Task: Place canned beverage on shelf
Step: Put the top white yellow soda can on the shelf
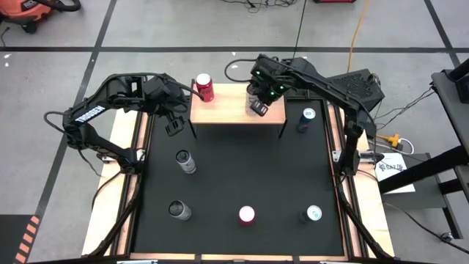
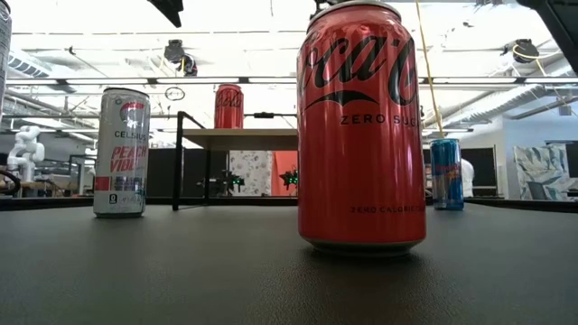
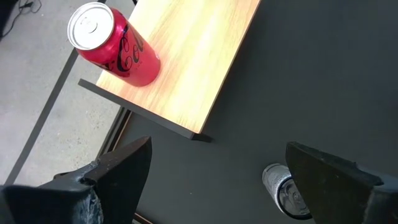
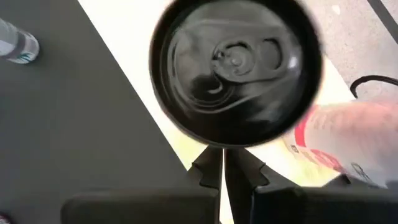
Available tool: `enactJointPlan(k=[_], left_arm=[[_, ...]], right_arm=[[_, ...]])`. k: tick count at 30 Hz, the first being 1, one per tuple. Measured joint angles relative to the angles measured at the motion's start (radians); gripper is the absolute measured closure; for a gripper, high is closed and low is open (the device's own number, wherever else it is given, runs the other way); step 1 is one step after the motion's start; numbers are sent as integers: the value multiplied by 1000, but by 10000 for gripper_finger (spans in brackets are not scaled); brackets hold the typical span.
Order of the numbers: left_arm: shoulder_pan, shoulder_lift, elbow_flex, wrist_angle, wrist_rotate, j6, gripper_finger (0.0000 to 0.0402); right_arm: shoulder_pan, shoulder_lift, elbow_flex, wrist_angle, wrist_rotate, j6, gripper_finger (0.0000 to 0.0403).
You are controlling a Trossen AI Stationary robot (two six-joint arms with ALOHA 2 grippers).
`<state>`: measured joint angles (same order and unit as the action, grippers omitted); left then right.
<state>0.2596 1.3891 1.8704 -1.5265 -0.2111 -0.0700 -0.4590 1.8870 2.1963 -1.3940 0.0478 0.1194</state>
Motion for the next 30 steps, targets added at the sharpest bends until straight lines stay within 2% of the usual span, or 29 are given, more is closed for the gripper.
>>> enactJointPlan(k=[8,15,30], left_arm=[[0,0,0,0,-4,0,28],[0,0,0,0,-4,0,28],[0,0,0,0,-4,0,28]], right_arm=[[-16,57,0,58,3,-29,403],[-20,59,-1,127,4,-52,403],[-6,56,-1,110,7,-24,403]])
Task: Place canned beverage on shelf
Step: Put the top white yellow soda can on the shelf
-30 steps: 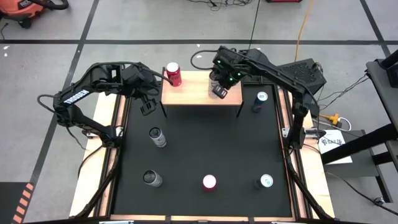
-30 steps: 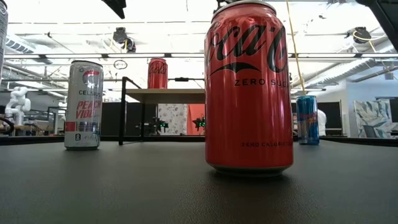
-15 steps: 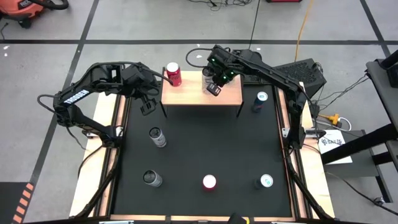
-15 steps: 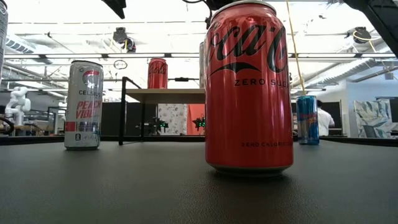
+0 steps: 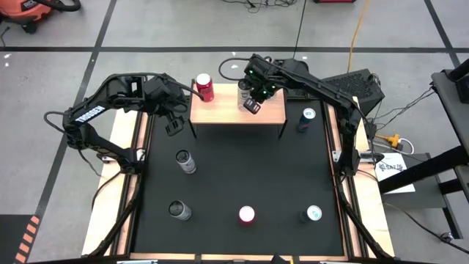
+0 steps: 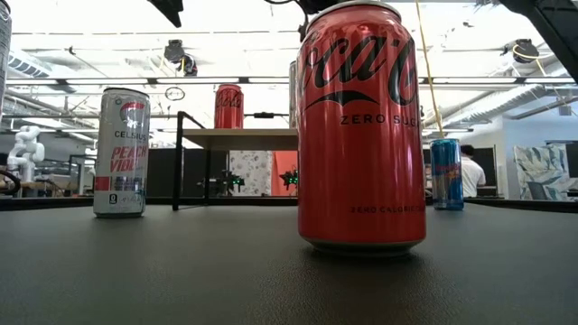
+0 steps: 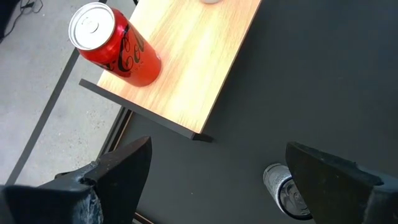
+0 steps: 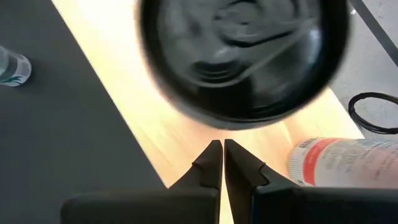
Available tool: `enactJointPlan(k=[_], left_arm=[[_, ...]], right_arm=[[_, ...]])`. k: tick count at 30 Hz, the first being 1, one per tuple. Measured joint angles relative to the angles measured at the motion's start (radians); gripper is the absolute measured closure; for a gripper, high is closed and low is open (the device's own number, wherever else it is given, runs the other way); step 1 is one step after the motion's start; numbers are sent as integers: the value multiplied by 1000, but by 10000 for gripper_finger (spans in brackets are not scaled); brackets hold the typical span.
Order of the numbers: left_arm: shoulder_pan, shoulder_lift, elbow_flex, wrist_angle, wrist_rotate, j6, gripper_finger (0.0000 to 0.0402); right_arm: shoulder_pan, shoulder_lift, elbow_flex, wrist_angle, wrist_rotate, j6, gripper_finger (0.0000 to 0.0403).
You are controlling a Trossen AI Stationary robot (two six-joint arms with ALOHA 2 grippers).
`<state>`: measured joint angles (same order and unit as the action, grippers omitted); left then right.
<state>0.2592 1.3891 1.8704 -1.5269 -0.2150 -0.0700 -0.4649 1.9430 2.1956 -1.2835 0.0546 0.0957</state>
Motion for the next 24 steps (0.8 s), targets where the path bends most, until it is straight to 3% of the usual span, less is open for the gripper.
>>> enactJointPlan(k=[17,24], left_arm=[[0,0,0,0,0,0,28],[0,0,0,0,0,0,28]], right_arm=[[70,-1,6,29,154,-9,403],[70,-2,8,37,154,-10,403]])
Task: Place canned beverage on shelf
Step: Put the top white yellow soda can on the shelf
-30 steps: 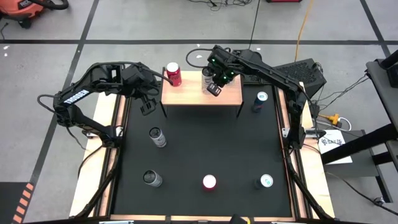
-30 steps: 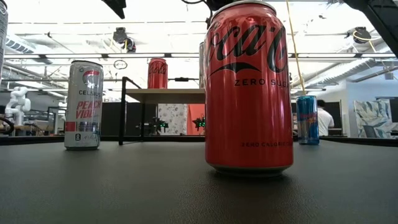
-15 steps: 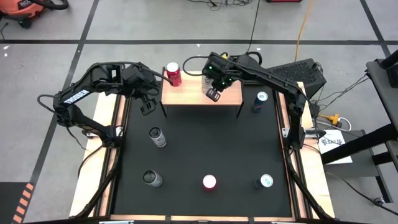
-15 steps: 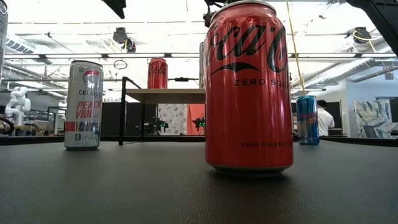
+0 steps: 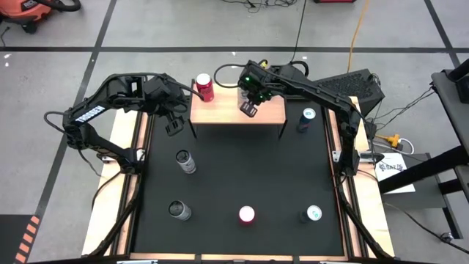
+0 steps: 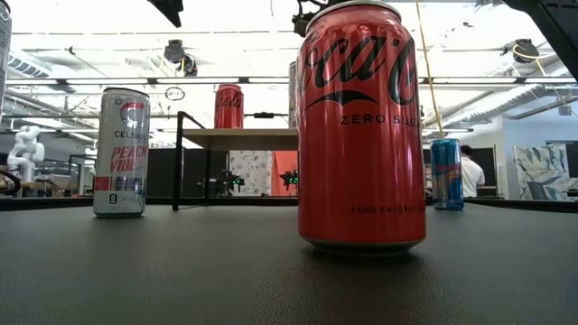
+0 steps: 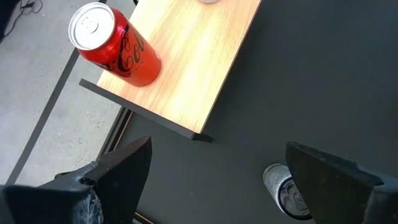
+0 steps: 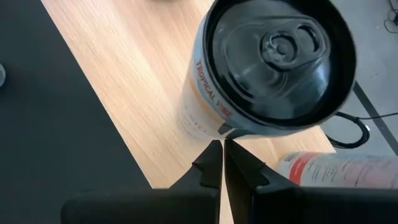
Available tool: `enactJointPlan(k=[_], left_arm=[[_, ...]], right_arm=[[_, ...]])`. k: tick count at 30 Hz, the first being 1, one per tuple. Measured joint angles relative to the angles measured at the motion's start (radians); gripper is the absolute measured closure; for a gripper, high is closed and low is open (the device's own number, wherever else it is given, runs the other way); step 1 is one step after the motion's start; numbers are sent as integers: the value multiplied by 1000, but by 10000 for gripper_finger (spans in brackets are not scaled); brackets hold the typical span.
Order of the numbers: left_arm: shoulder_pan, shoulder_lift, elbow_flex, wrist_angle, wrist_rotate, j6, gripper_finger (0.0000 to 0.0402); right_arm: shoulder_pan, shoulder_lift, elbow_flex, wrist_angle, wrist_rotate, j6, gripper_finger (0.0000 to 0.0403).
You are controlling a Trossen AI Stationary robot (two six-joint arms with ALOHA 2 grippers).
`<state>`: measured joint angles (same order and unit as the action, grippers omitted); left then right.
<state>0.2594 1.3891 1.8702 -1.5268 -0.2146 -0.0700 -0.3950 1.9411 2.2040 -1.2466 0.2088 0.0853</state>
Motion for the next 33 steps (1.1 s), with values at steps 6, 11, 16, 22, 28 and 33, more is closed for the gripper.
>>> enactJointPlan(k=[6,11,16,22,28,33], left_arm=[[0,0,0,0,0,0,28],[0,0,0,0,0,0,28],[0,0,0,0,0,0,28],[0,0,0,0,0,0,28],[0,0,0,0,0,0,28],[0,0,0,0,0,0,28]], right_arm=[[-2,0,0,51,-3,-6,403],[-9,0,1,52,-4,-18,403],[-19,0,1,54,-8,-15,403],[-30,13,2,75,-38,-16,403],[-38,20,2,100,-31,-22,403],[-57,20,2,120,-30,-22,403]])
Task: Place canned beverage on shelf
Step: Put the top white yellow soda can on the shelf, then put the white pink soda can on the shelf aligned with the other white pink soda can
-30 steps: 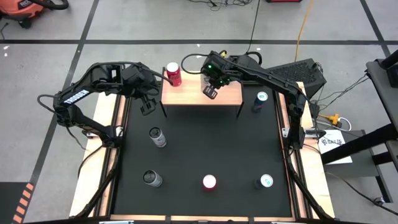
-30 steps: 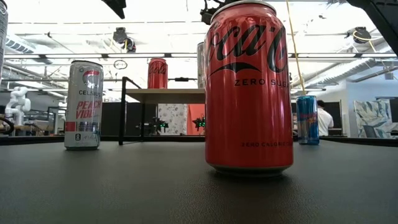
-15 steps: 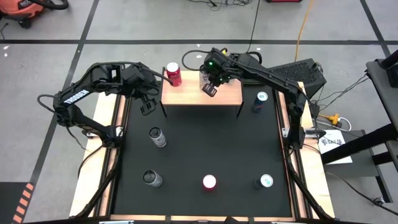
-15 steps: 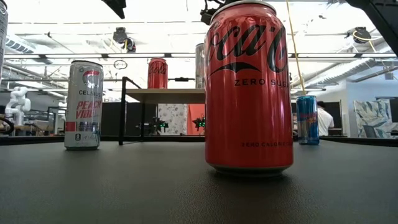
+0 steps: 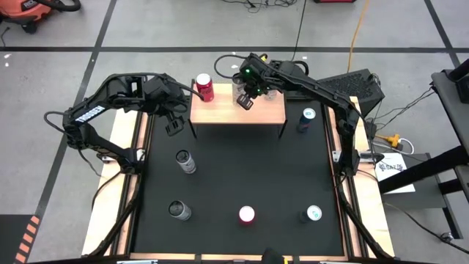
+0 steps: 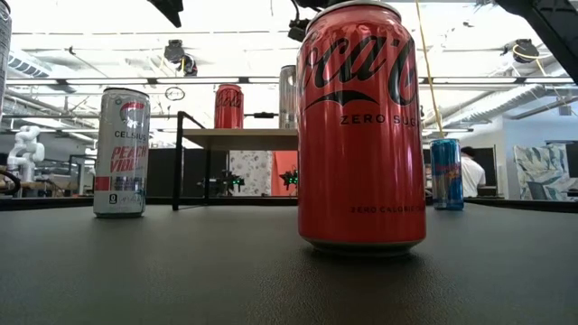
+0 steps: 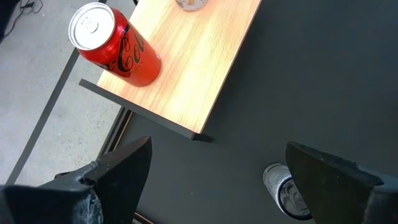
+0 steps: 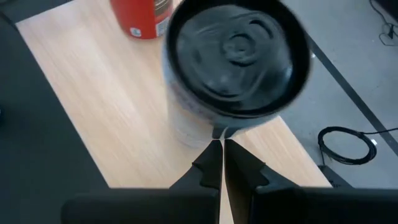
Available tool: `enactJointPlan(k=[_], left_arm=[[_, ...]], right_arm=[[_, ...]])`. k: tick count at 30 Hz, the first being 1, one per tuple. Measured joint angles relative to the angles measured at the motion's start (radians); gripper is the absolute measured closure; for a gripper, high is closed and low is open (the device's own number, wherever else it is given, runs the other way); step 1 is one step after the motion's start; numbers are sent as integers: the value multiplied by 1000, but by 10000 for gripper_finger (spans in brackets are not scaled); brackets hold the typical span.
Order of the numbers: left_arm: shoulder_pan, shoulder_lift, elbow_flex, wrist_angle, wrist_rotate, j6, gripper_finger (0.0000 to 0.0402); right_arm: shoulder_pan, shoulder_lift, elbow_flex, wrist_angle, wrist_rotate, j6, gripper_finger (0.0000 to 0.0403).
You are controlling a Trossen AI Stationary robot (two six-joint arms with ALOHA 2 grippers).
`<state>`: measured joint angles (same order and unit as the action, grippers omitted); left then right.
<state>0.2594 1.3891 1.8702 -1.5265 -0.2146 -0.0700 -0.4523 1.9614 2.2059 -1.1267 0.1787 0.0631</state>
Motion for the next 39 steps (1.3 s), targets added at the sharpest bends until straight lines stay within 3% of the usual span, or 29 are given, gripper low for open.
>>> enactJointPlan(k=[13,24,31,39], left_arm=[[0,0,0,0,0,6,28],[0,0,0,0,0,12,28],[0,0,0,0,0,137,28],[0,0,0,45,0,157,28]], right_arm=[[8,0,0,-64,0,28,403],[121,-70,30,-201,1,37,403],[200,-162,33,-331,0,119,403],[262,-256,34,-404,0,305,403]])
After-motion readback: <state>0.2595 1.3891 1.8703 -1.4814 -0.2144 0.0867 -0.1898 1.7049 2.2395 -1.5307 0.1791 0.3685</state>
